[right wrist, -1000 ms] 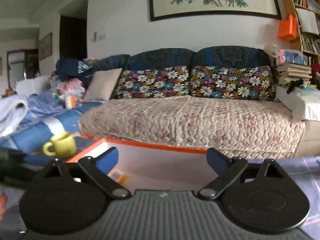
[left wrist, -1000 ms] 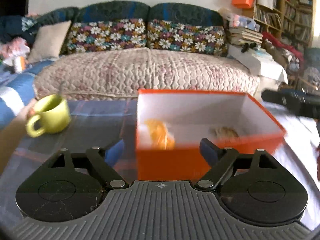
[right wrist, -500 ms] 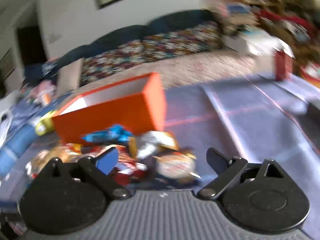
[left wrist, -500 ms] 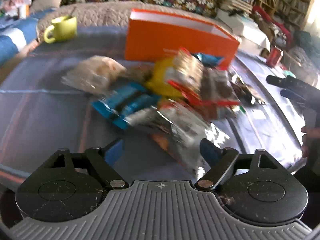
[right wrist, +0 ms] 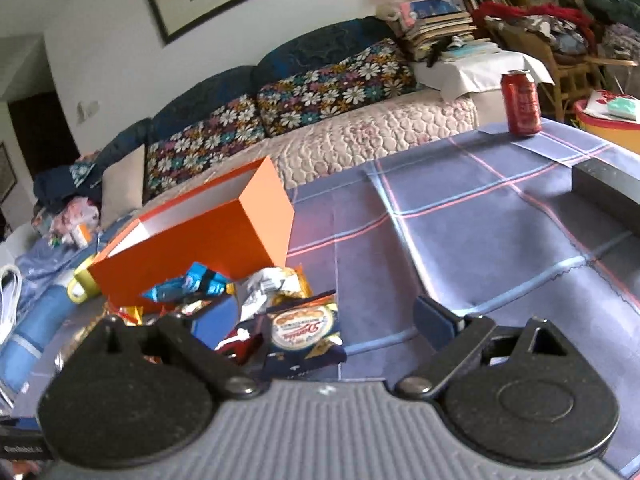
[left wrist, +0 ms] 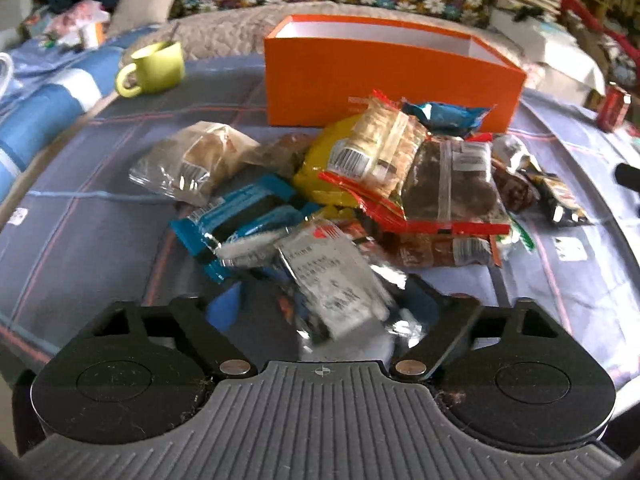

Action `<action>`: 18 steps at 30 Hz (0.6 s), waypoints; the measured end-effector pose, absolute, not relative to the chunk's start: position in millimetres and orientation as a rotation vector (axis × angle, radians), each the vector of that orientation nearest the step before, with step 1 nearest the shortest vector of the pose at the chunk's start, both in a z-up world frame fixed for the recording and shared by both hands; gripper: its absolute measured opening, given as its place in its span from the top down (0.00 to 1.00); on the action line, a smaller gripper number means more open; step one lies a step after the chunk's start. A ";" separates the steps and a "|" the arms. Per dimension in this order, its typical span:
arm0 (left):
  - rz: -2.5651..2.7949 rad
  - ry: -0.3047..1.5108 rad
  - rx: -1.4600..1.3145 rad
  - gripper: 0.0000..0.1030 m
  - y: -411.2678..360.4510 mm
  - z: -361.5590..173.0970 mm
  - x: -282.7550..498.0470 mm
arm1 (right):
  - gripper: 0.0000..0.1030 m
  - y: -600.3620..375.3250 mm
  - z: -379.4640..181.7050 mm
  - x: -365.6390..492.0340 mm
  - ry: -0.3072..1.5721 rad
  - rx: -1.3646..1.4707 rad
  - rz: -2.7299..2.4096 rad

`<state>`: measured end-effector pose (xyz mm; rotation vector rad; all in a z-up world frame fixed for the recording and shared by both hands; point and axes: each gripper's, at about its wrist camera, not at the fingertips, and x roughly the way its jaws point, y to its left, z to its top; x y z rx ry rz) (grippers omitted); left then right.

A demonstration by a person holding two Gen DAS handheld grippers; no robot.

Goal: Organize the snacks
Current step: 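Grasp the silver packet with the left tool while the right grasps the Danisa packet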

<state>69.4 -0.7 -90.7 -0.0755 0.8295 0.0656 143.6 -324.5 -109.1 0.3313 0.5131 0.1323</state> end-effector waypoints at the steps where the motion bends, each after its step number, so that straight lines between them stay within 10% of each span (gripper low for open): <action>1: 0.050 0.836 -0.079 0.56 5.9 -90.2 66.2 | 0.09 -323.2 -110.3 145.0 0.524 0.321 0.130; 18: -0.068 0.886 -0.138 0.44 27.1 -104.4 69.9 | 0.15 -257.1 -139.6 212.8 0.645 -0.047 0.093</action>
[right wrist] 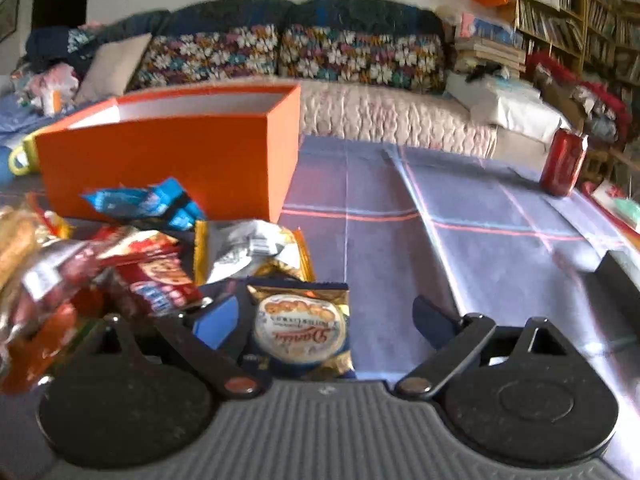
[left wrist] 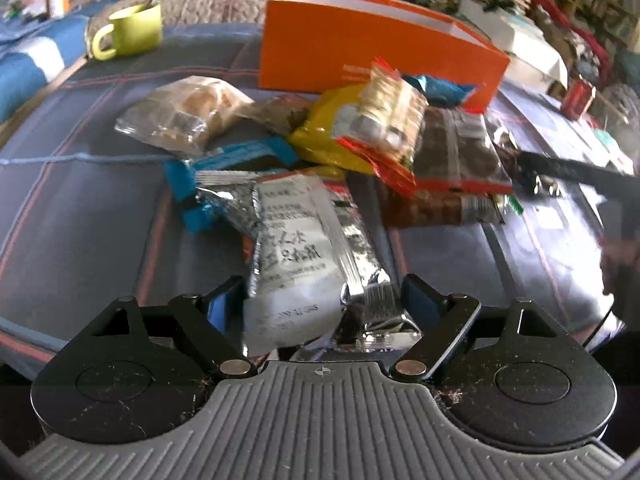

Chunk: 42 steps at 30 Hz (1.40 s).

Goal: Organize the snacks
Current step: 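Grasp the silver packet with the left tool while the right grasps the Danisa packet, then lift both packets over the orange box and open both tools to drop them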

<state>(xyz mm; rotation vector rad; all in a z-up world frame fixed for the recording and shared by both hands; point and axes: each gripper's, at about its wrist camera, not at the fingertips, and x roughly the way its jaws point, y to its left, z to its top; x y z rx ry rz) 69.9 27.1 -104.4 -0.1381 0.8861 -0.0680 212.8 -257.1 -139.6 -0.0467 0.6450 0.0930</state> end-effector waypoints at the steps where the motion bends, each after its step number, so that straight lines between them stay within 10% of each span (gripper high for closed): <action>1: -0.069 0.882 -0.124 0.44 25.0 -105.2 69.4 | 0.28 -259.6 -143.6 215.3 0.673 -0.012 0.112; 3: -0.072 0.876 -0.108 0.46 23.7 -106.9 69.5 | 0.44 -258.9 -142.1 210.6 0.662 -0.033 0.116; 7: -0.087 0.858 -0.089 0.61 24.5 -107.9 65.7 | 0.44 -267.3 -143.3 187.4 0.659 -0.044 0.137; 15: -0.134 0.860 -0.026 0.58 34.0 -106.1 40.6 | 0.43 -281.1 -145.3 140.0 0.634 -0.044 0.153; 21: -0.058 0.838 -0.057 0.42 37.4 -97.1 55.0 | 0.10 -277.5 -135.5 141.0 0.606 -0.010 0.157; 36: -0.021 0.863 -0.023 0.40 28.8 -111.3 64.8 | 0.10 -278.6 -145.6 141.9 0.643 -0.041 0.141; 39: -0.012 0.859 -0.009 0.41 28.9 -114.4 65.1 | 0.15 -279.6 -148.2 143.2 0.654 -0.040 0.142; 42: -0.027 0.826 0.003 0.71 29.0 -113.3 63.8 | 0.46 -279.2 -145.5 140.3 0.634 -0.053 0.146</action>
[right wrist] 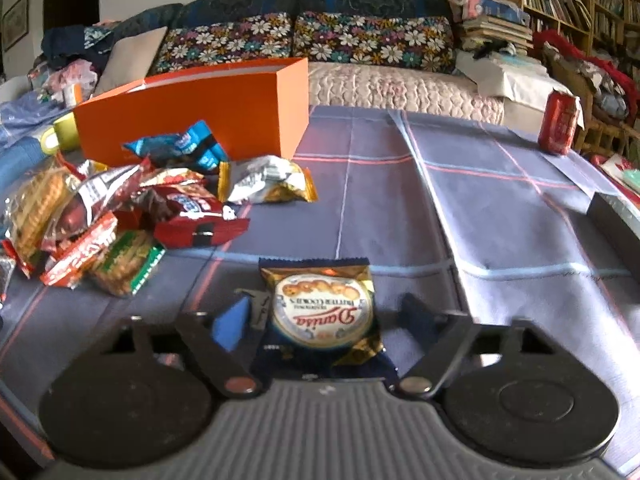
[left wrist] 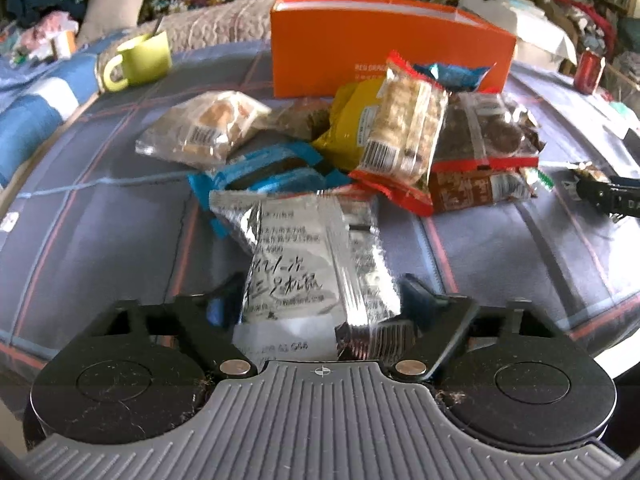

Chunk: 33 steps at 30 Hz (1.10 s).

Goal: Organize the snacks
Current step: 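Lift both packets over the orange box and open both tools to drop them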

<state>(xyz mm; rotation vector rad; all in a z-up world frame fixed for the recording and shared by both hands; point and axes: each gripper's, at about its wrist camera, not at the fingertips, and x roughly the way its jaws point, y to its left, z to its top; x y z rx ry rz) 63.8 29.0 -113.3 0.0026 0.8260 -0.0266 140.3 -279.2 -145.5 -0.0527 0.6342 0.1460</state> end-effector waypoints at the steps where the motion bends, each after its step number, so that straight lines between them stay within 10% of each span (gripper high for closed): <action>1: -0.029 0.825 0.006 0.79 29.9 -111.9 64.0 | 0.47 -279.9 -145.2 140.2 0.636 -0.047 0.146; 15: -0.014 0.725 -0.168 0.84 100.0 -47.5 63.2 | 0.50 -298.1 -108.2 144.3 0.531 0.258 0.248; 33: -0.112 0.559 -0.083 0.83 19.7 11.5 317.1 | 0.49 -195.2 -33.2 338.3 0.392 0.082 0.400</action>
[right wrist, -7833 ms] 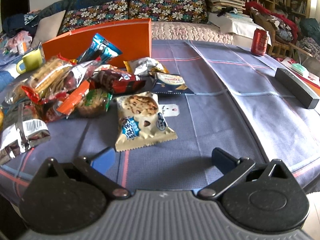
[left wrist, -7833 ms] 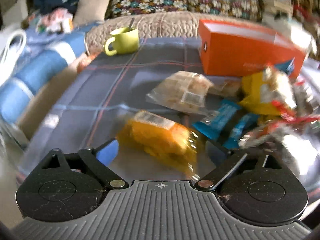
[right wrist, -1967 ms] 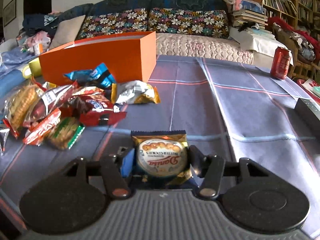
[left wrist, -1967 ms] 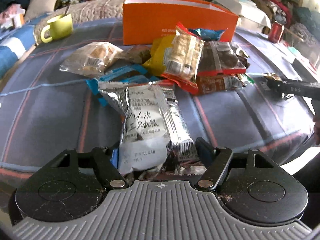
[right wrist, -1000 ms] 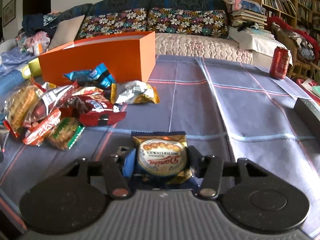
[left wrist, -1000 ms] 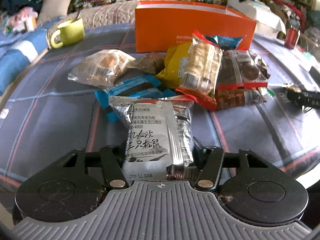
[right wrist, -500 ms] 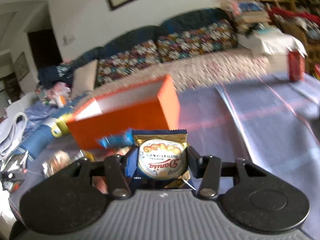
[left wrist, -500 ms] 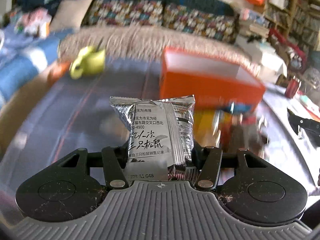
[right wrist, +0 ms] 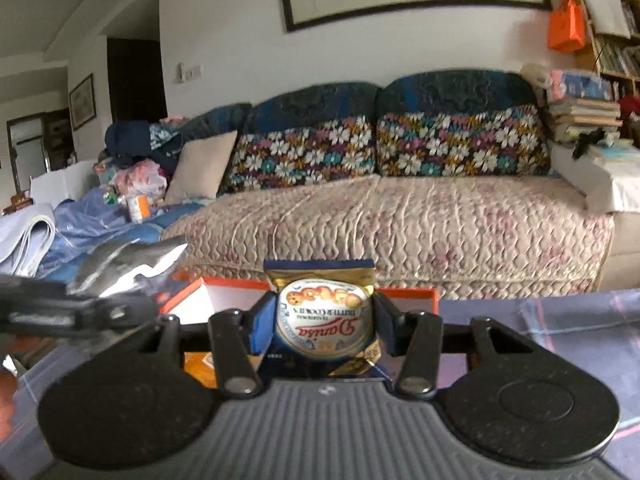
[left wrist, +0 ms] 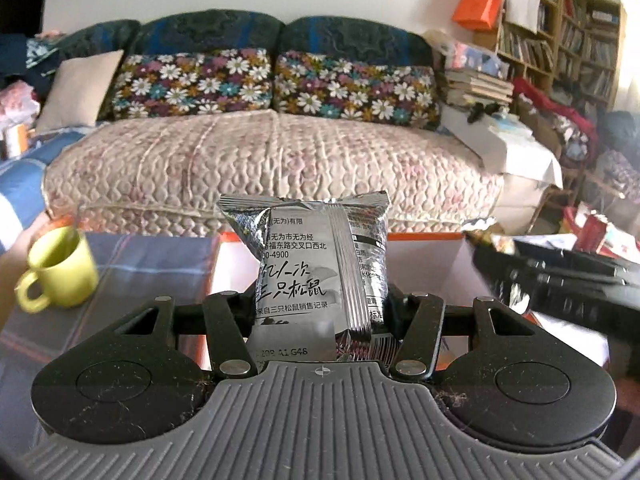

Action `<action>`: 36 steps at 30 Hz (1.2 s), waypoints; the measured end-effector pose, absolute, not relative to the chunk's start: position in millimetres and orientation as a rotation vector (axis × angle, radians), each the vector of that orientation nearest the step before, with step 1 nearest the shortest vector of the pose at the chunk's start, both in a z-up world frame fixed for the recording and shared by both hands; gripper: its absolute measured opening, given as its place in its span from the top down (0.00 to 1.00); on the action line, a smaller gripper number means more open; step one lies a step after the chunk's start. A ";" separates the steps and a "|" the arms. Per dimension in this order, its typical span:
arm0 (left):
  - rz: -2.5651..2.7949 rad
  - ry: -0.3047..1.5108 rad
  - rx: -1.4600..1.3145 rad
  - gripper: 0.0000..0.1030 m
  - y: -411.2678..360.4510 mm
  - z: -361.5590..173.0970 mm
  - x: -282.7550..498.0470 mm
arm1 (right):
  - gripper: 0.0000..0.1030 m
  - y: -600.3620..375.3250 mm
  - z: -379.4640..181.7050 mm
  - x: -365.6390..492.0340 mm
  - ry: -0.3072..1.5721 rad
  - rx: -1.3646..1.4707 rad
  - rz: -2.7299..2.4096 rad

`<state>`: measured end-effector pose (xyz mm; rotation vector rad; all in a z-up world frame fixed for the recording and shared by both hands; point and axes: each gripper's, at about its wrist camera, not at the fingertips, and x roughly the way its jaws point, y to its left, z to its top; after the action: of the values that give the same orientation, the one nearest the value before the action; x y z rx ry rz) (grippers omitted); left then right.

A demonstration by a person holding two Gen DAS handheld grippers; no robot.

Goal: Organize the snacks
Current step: 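Lift both packets over the orange box and open both tools to drop them, then grasp the clear bag of brown snacks with the left tool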

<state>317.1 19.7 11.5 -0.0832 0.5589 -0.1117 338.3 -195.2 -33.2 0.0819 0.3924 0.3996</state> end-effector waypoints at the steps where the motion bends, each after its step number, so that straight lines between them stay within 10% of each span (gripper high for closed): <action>1: -0.108 0.565 -0.075 0.81 14.4 5.7 328.0 | 0.42 -193.2 -38.4 343.2 0.400 0.084 0.398; 11: -0.057 0.547 -0.045 0.45 27.1 -8.8 253.2 | 0.02 -215.3 -26.5 308.0 0.342 0.145 0.377; 23: -0.102 0.687 0.018 0.40 33.9 -67.3 63.7 | 0.02 -260.2 -78.2 198.5 0.509 0.258 0.311; 36: -0.111 0.714 -0.052 0.46 24.4 -80.9 66.8 | 0.02 -226.2 -99.3 153.1 0.553 0.184 0.381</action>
<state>66.8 24.4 -80.9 -0.0516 0.7136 -0.1113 153.1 -226.2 -99.3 0.1840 0.5529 0.3806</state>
